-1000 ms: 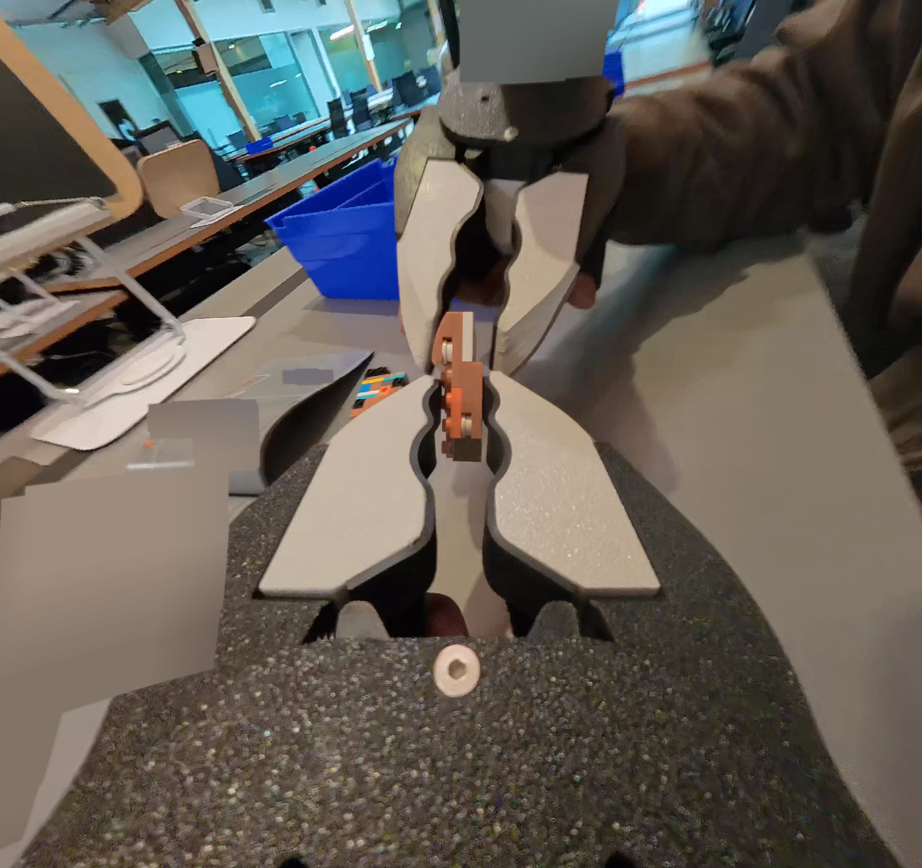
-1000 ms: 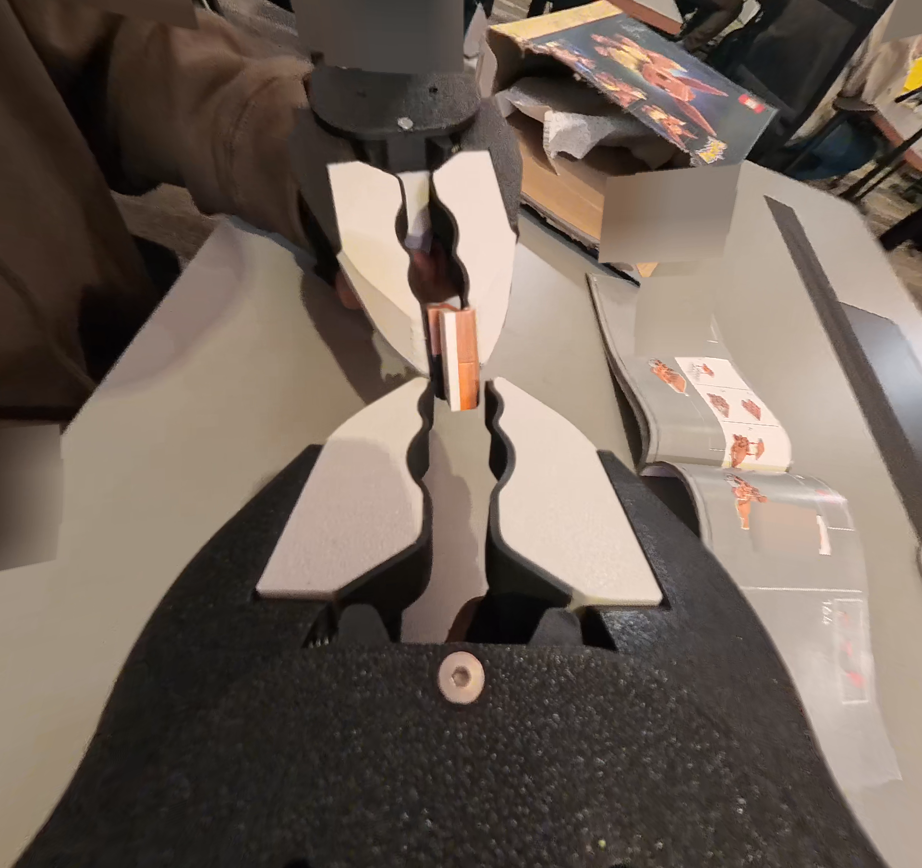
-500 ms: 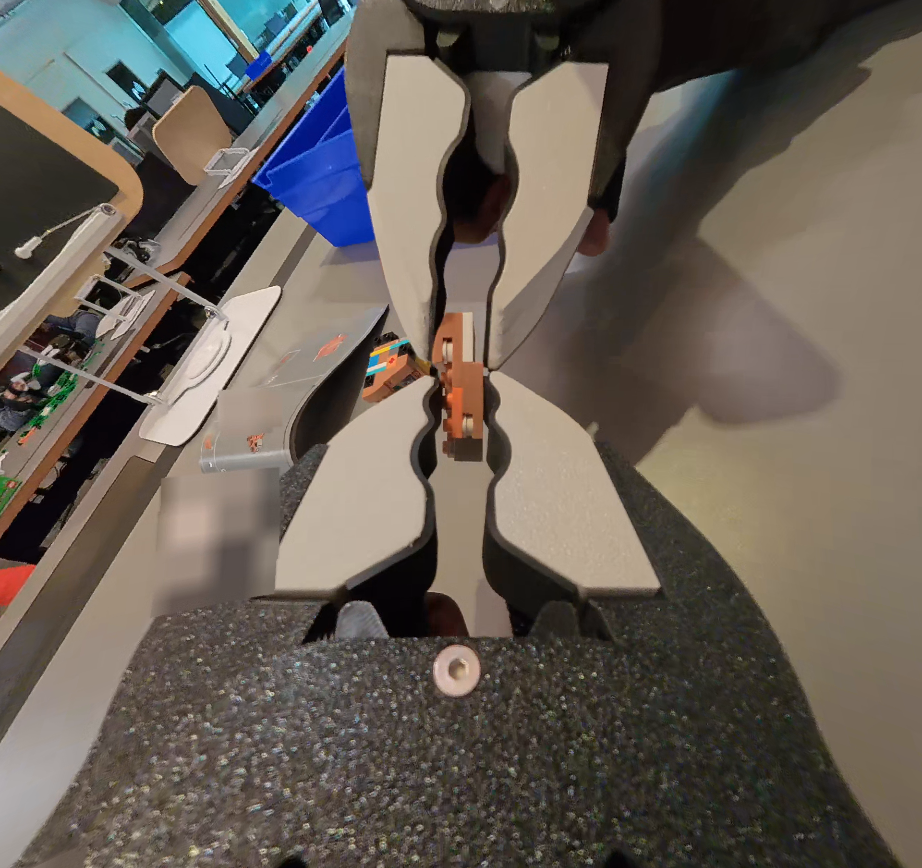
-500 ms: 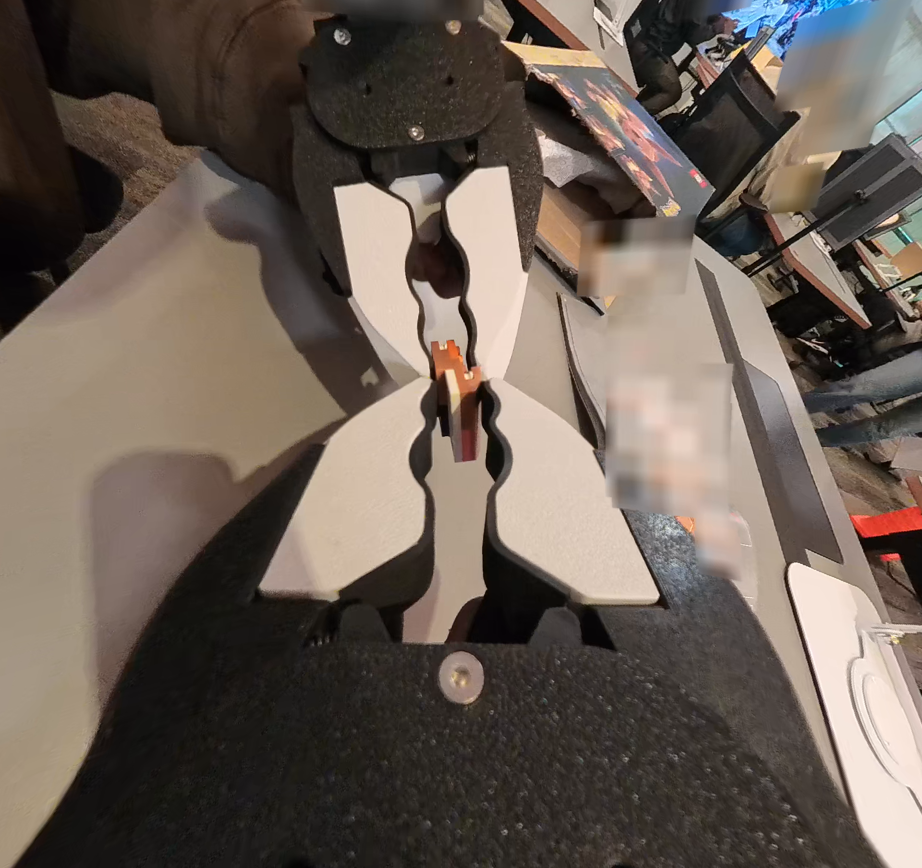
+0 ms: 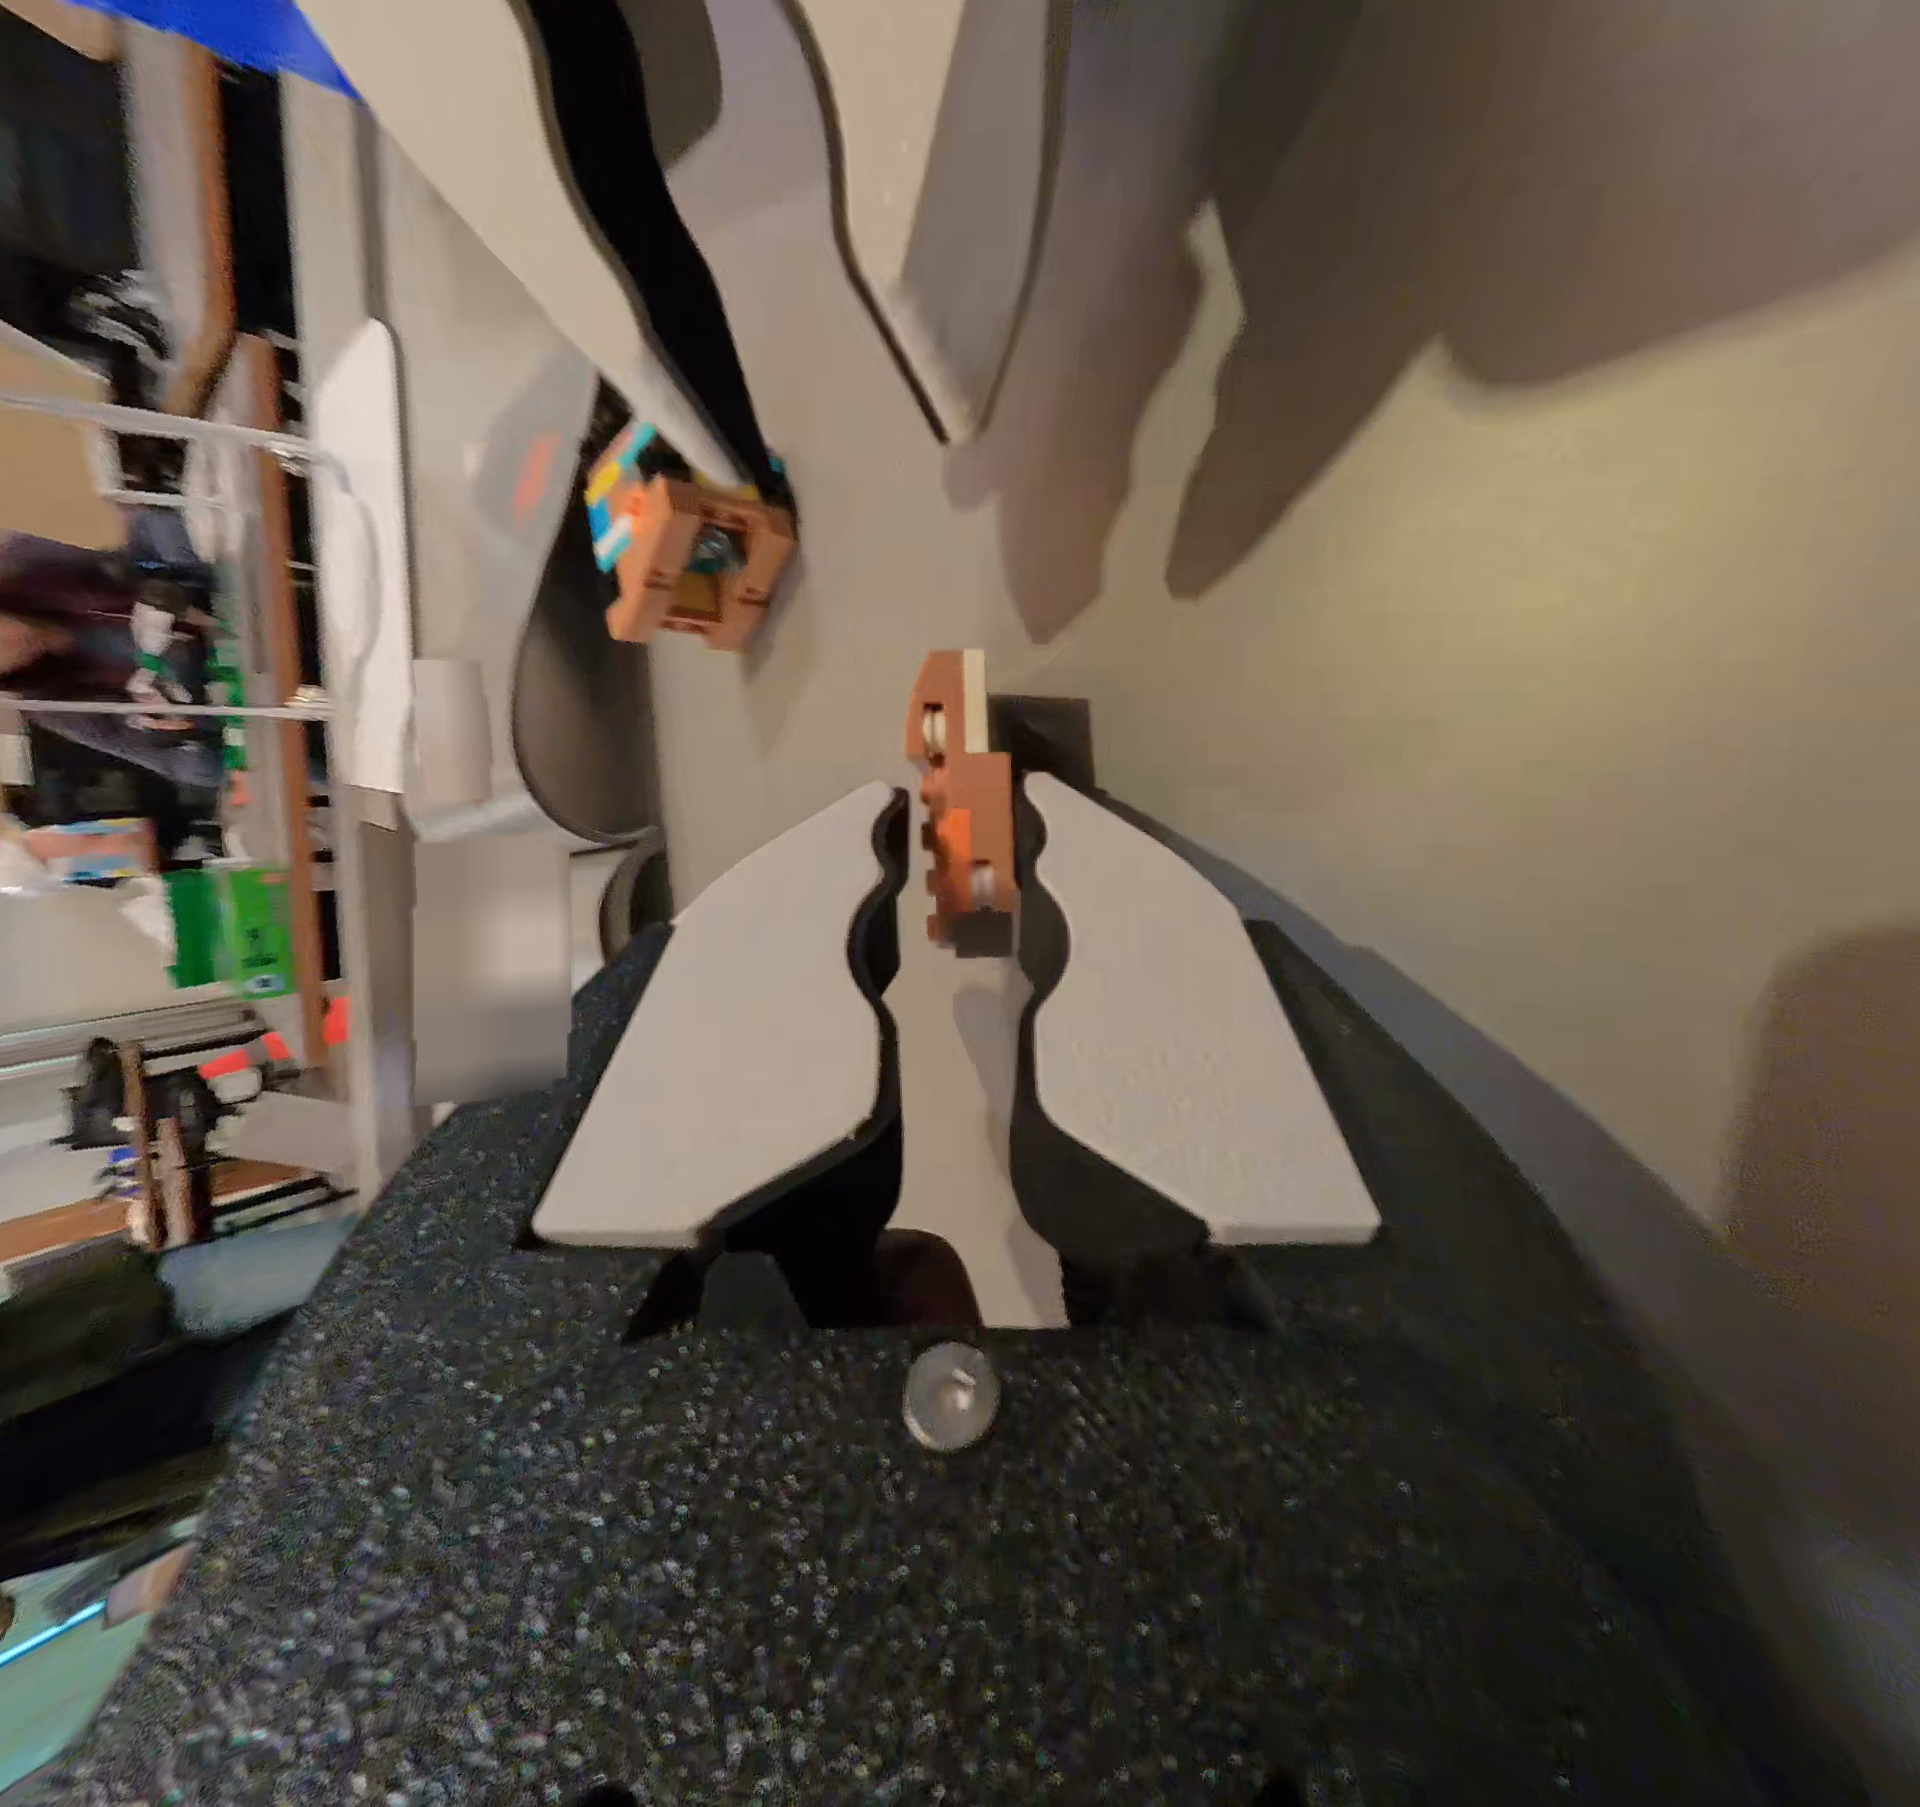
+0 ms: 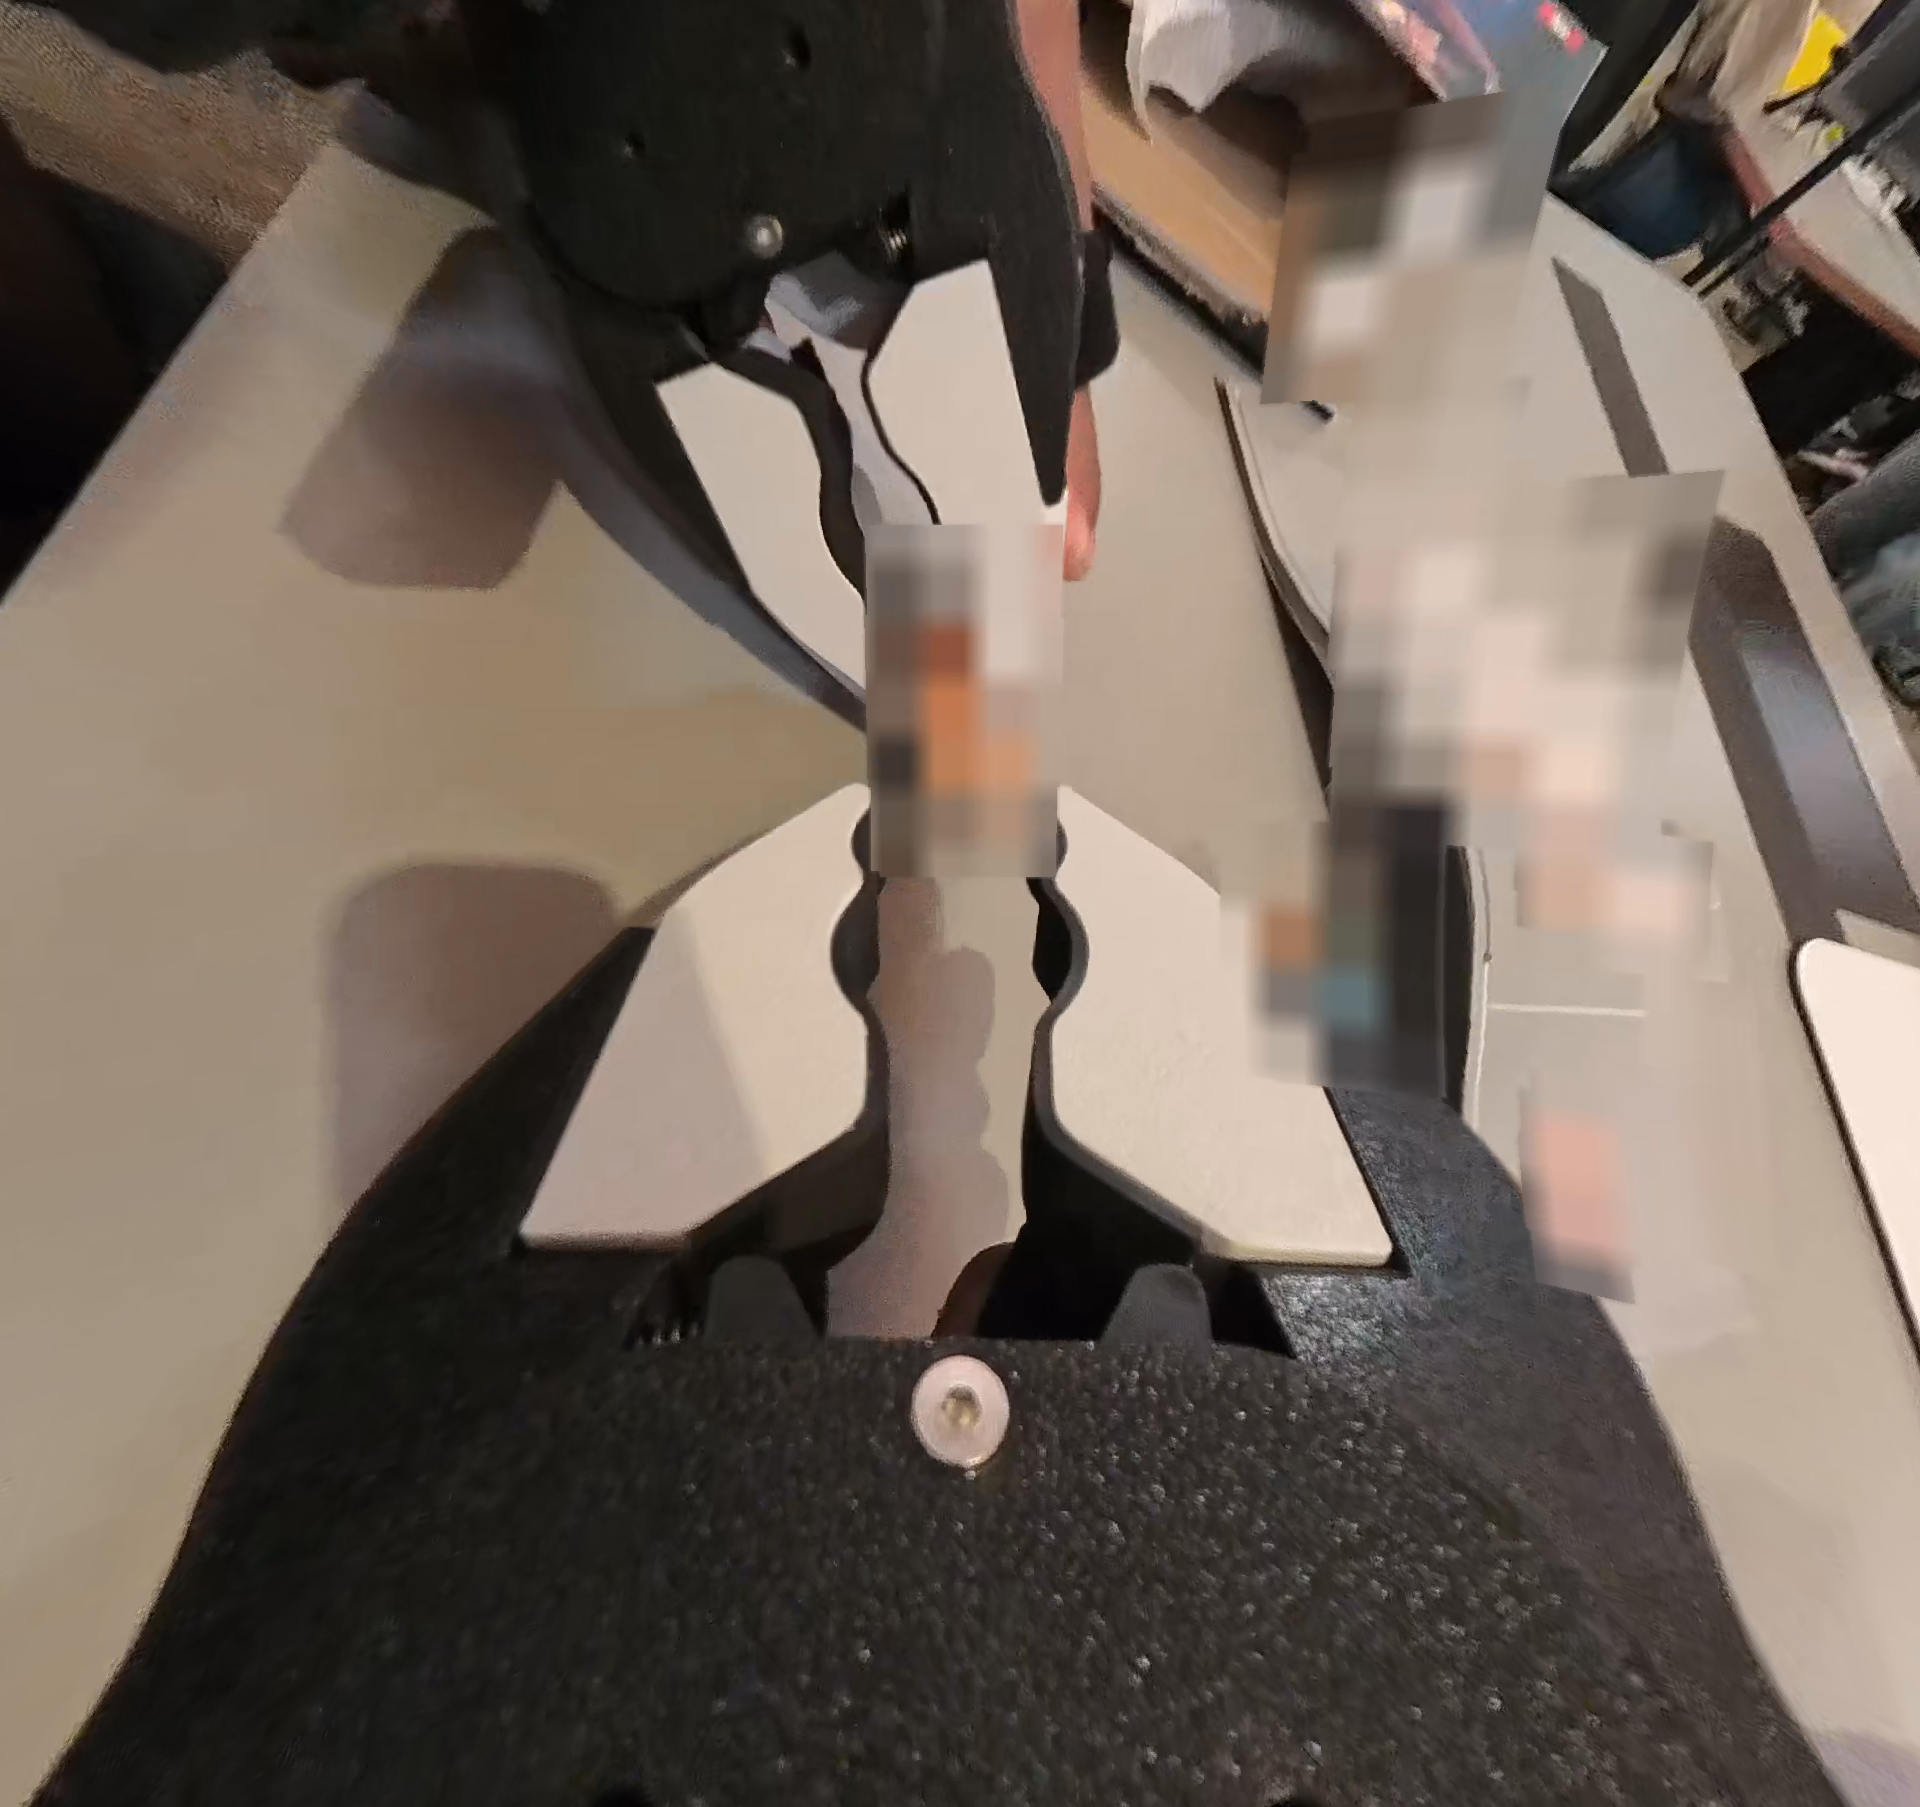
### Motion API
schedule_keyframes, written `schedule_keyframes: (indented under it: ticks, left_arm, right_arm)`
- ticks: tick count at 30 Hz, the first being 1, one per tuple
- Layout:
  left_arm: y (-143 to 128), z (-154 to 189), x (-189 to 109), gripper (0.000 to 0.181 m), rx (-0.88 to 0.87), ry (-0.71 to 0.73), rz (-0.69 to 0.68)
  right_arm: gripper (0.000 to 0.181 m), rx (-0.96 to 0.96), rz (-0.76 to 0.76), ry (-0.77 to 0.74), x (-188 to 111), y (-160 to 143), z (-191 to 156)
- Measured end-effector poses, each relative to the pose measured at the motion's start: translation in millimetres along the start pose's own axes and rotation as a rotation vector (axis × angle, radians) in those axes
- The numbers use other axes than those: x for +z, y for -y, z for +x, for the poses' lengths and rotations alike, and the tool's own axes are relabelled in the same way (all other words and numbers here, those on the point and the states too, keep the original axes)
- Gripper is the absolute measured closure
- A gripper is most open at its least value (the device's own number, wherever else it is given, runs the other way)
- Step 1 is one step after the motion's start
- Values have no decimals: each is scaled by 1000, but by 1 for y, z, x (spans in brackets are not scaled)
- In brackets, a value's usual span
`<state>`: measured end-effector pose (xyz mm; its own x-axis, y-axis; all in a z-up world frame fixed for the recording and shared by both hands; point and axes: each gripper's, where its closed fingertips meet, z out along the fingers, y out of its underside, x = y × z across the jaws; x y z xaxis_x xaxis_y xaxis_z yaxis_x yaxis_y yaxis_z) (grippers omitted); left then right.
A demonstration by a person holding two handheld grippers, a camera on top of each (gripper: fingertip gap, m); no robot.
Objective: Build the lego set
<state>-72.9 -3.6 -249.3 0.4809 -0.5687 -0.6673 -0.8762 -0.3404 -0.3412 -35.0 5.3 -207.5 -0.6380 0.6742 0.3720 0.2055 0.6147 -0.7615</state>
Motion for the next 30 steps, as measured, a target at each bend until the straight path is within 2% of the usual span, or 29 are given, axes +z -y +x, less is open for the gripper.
schedule_keyframes:
  ticks: [3,8,13,19,22,26,27,30]
  left_arm:
    - [-3,3,-3,155,-45,-65,-11]
    - [1,11,-18,134,-180,-177,63]
    - [5,8,-33,131,-366,-228,226]
    - [4,5,-25,129,-483,-380,368]
    - [4,6,-17,128,-479,-462,372]
    - [-4,17,-5,138,-457,-537,289]
    - [-1,18,-4,145,-474,-550,289]
    - [5,15,2,145,-520,-520,266]
  right_arm:
    - [156,25,-26,2,0,-8,-3]
    - [156,62,-38,18,1,-14,-10]
    - [156,78,-37,21,2,-15,-13]
    - [155,115,-17,31,5,-16,-12]
    - [156,122,-13,47,8,-18,-14]
    - [156,123,-11,48,10,-21,-14]
    - [156,123,-10,47,10,-21,-14]
    - [157,124,3,28,10,-20,-12]
